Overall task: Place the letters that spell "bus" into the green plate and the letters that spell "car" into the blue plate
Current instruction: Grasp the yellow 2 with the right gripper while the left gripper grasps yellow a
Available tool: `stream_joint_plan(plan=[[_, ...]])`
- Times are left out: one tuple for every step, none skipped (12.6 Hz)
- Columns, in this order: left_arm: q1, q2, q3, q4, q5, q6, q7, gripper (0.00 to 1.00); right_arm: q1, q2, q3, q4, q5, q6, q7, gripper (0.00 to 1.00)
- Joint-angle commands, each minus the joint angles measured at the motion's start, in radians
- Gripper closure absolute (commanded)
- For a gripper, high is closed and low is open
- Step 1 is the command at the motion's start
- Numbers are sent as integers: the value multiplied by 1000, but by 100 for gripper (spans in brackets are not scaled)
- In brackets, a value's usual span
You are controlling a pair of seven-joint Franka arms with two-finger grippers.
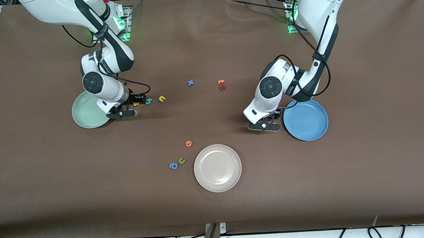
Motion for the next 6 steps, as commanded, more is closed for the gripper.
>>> stream_joint_plan(plan=[[-18, -4, 0, -26, 41, 20, -9, 29, -9, 3, 6, -7, 14, 14, 0, 65], [-20, -4, 0, -26, 41, 20, -9, 30, -9, 3, 6, -7, 14, 12, 0, 70], [-20, -4, 0, -26, 42, 20, -7, 32, -9, 3, 6, -7, 12, 13, 0, 81], [-20, -4, 0, -26, 41, 20, 4, 34, -9, -2, 5, -7, 12, 12, 0, 91], [-19, -4, 0, -26, 41, 20, 22, 41, -9, -13, 6, -7, 14, 10, 0, 96], [-17, -4, 2, -26, 41, 20, 39, 46, -9, -48, 2, -4, 14, -18, -2, 96]])
